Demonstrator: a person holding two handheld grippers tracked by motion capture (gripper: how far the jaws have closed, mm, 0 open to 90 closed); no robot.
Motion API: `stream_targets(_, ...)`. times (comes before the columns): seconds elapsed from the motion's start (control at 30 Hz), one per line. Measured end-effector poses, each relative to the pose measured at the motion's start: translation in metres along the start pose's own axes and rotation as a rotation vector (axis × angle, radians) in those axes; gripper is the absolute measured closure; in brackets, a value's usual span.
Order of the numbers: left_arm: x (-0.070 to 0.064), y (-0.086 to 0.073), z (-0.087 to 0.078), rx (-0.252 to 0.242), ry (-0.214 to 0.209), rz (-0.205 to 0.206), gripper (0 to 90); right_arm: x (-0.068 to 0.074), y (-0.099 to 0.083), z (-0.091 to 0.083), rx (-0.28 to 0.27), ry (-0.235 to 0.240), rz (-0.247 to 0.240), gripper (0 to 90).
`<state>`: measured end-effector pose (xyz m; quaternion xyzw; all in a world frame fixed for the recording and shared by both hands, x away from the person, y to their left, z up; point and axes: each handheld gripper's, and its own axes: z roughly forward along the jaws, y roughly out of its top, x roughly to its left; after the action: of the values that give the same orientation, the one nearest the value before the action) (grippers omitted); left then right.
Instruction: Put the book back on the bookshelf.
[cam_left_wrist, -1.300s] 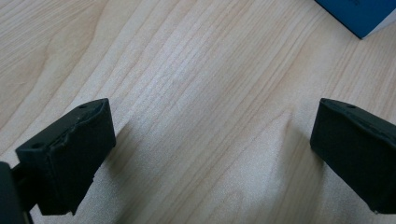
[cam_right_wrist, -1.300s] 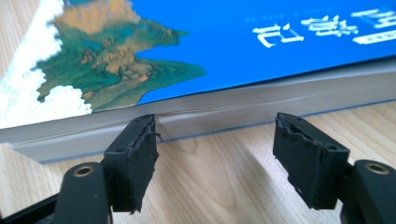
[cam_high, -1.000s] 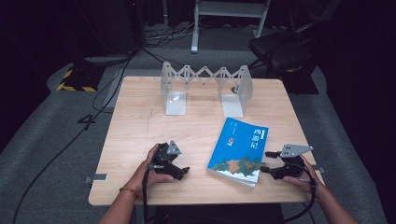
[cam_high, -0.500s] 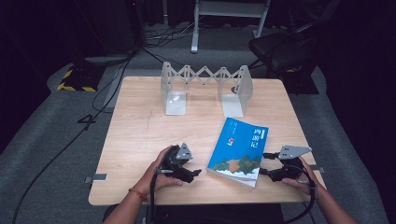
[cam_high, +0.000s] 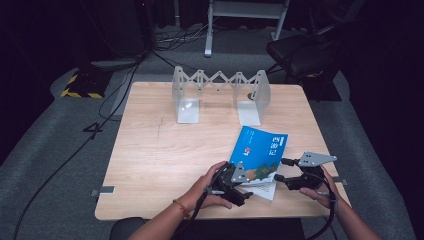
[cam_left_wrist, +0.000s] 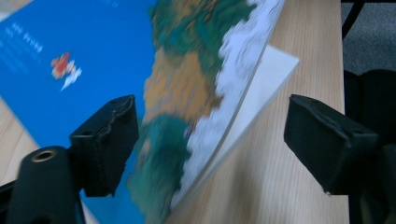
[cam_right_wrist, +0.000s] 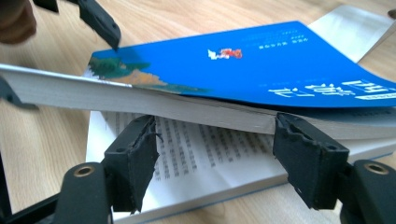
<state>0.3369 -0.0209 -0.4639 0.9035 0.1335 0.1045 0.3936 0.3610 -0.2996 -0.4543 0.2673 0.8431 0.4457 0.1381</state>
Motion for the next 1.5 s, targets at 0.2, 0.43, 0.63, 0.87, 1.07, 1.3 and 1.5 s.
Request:
stream_targets(0.2,-0.006,0.006,0.017,0.019,0.067,0.02,24.2,0.0,0.004,0.0,-0.016,-0.008,0.006,30.8)
stream_targets(0.43,-0.006,0.0,0.011,-0.014,0.119,0.04,56.3,0.0,0.003,0.001,-0.026,-0.007,0.017,30.5)
stream_targets(0.63,-0.004,0.001,0.003,-0.028,0.123,0.092,72.9,-0.003,0.002,0.001,-0.04,0.011,0.042,29.9)
stream_targets(0.87,0.009,-0.005,-0.011,-0.024,0.095,0.078,78.0,-0.007,0.0,-0.01,-0.087,0.027,0.019,35.7)
stream_targets(1.07,0.025,-0.02,-0.032,-0.022,0.07,0.035,77.9,-0.007,0.006,-0.018,-0.132,0.019,-0.026,36.9)
stream_targets(1.3,0.04,-0.038,-0.049,-0.013,0.051,0.015,75.8,0.0,0.032,-0.007,-0.099,0.036,-0.164,32.9)
stream_targets(1.5,0.048,-0.046,-0.058,-0.012,0.058,0.008,74.9,-0.002,0.041,0.017,-0.044,0.108,-0.215,30.1)
